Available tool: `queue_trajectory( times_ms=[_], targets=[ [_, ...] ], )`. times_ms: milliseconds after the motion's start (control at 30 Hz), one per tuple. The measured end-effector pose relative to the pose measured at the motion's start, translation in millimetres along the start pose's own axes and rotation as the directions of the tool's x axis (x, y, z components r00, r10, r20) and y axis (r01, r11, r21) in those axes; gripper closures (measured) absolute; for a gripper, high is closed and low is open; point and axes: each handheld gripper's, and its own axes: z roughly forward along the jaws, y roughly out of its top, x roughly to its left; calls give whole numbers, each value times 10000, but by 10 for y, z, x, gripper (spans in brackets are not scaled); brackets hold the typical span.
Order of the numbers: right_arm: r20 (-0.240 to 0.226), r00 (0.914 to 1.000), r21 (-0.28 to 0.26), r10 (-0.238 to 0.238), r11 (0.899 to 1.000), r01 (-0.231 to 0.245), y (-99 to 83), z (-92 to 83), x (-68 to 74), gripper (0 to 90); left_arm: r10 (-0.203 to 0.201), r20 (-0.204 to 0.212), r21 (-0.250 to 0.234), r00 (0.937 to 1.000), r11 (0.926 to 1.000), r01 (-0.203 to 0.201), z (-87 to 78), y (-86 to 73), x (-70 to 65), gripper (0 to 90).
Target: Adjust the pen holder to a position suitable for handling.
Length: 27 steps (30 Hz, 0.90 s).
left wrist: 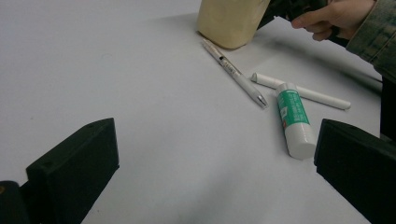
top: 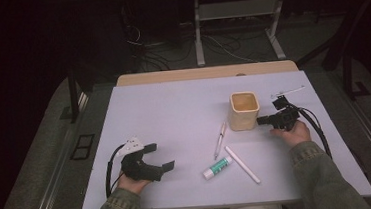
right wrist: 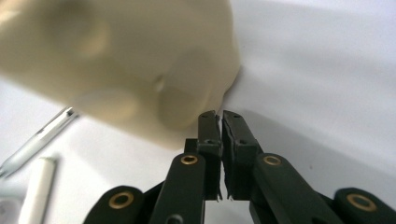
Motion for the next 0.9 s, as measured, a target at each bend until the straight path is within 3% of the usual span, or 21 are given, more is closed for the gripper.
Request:
queue_trajectory(
  times_ms=[467,900],
  targets=[
    [-282,9984,-165,-493,9987,489,-69,-329,198,702,-25,-21,-16,10000,10000,25,3,-4,7,0],
    [-436,9935,23,-1049,9945,1051,-79,-459,500,365,-55,-22,-2,10000,10000,55,0,-4,7,0]
  ],
)
